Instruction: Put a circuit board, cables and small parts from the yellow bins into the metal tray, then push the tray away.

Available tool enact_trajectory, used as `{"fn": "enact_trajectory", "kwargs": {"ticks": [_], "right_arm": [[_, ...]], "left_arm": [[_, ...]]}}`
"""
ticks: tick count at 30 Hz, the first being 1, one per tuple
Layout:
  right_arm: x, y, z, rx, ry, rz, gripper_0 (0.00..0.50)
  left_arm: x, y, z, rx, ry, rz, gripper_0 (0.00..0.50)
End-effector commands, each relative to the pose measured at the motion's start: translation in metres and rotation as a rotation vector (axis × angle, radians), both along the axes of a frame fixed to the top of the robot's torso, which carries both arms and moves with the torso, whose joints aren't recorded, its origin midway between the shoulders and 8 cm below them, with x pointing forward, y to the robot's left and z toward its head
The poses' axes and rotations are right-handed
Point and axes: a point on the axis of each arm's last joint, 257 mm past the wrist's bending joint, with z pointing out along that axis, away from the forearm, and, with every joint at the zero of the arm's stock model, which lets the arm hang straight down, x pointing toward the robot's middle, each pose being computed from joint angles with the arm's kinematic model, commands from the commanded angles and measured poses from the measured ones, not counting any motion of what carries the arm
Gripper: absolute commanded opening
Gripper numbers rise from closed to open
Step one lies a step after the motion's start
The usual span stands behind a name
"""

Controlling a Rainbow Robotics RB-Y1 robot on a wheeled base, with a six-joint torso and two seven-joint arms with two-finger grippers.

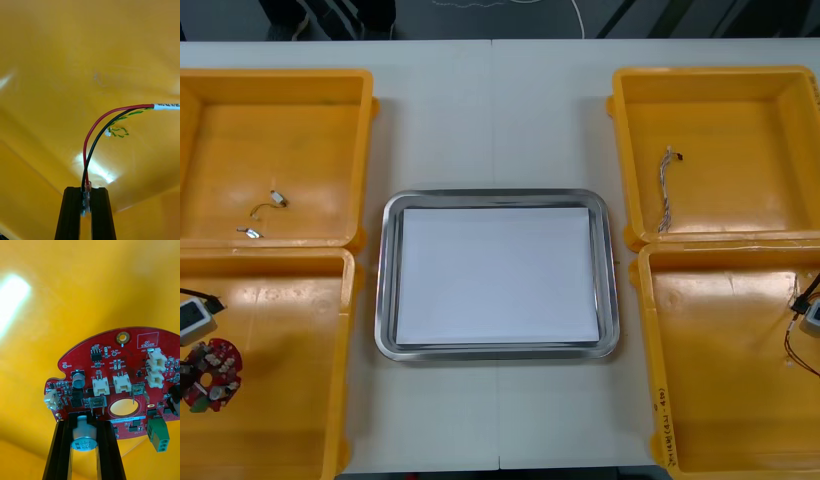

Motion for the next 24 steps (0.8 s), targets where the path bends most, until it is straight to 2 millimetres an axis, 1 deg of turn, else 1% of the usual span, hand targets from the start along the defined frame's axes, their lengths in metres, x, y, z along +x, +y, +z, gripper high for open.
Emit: {"fn": "enact_trajectory", "kwargs": {"ticks": [1,5,9,11,16,20,23,24], "right_arm": [[-0.014,0.015,0.000,0.023,-0.023,0.040,0.000],[-0.028,0.037,-0.007,0.090,-0.012,0.031,0.000],[-0.036,0.048,-0.014,0.122,-0.004,0.019,0.000],[-0.036,0.049,-0.017,0.122,-0.008,0.017,0.000],[-0.025,0.046,-0.018,0.082,-0.056,0.026,0.000],[-0.028,0.053,-0.024,0.090,-0.051,0.032,0.000],[-0.027,0.060,-0.031,0.097,-0.051,0.041,0.000],[-0.026,0.063,-0.033,0.099,-0.053,0.045,0.000]], "left_arm": [[0.024,-0.015,0.011,0.025,-0.040,-0.008,0.000],[0.030,-0.021,0.007,0.040,-0.036,0.016,0.000],[0.036,-0.028,0.004,0.044,-0.031,0.039,0.000],[0.037,-0.032,0.001,0.043,-0.025,0.044,0.000],[0.041,-0.033,-0.003,0.051,-0.020,0.047,0.000],[0.045,-0.035,-0.010,0.039,-0.015,0.064,0.000],[0.048,-0.034,-0.010,0.044,-0.021,0.064,0.001],[0.047,-0.034,-0.011,0.044,-0.020,0.063,0.010]]}}
